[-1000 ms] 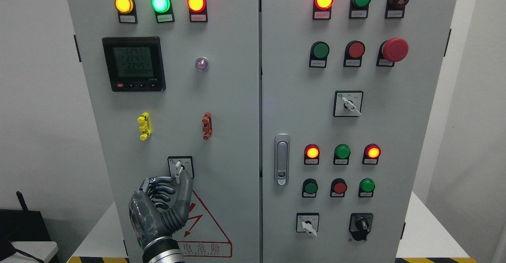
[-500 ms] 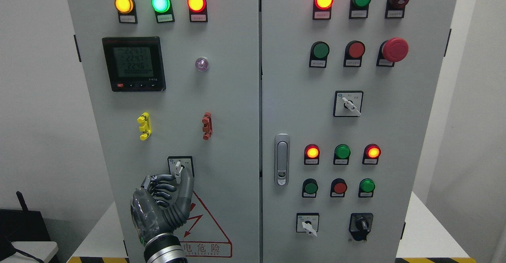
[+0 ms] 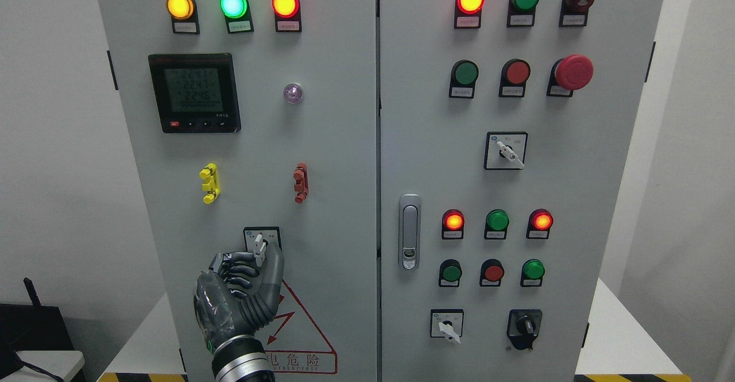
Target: Turn on light switch 1
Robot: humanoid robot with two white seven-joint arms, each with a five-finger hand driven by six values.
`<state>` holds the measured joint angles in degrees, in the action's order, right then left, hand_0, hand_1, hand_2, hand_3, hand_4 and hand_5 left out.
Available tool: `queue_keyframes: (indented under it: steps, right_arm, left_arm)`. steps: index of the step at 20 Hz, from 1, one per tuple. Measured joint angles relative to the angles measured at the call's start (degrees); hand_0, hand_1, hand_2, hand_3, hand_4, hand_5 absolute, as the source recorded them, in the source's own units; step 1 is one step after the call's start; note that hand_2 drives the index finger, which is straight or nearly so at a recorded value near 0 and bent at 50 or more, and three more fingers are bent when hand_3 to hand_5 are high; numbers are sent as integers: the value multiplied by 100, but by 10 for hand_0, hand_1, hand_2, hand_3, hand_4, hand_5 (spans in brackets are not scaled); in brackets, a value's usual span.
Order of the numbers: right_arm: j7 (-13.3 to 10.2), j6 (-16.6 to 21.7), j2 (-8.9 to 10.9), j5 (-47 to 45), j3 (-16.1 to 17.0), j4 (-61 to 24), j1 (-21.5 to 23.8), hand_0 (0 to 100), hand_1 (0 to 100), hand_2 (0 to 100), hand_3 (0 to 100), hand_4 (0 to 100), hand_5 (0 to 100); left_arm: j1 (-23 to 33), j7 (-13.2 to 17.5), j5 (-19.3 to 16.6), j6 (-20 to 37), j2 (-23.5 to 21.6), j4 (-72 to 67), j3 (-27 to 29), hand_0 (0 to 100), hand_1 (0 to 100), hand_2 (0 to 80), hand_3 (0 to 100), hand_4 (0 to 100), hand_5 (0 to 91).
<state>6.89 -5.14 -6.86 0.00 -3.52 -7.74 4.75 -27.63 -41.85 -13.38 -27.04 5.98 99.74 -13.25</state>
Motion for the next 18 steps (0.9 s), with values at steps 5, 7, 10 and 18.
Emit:
queue_keyframes:
  steps: [5,7,10,18]
  right_arm:
    - [0,0,0,0,0,0,1,120,389,0,0,0,0]
    - [0,0,0,0,0,0,1,120,389,0,0,0,0]
    - [0,0,0,0,0,0,1,120,389,0,0,0,0]
    - [0,0,0,0,0,0,1,120,389,0,0,0,0]
  left_arm:
    - [-15,6,12,-41,3,-18,-1,166,484,567,770,805,742]
    - [-24,6,14,-52,3,-25,-1,171,480,569,770,806,744]
    - [-34,6,16,-60,5,-29,-2,177,473,571,770,807,747]
    - [-52,6,22,-73,7,-38,-5,196,455,574,771,809,752]
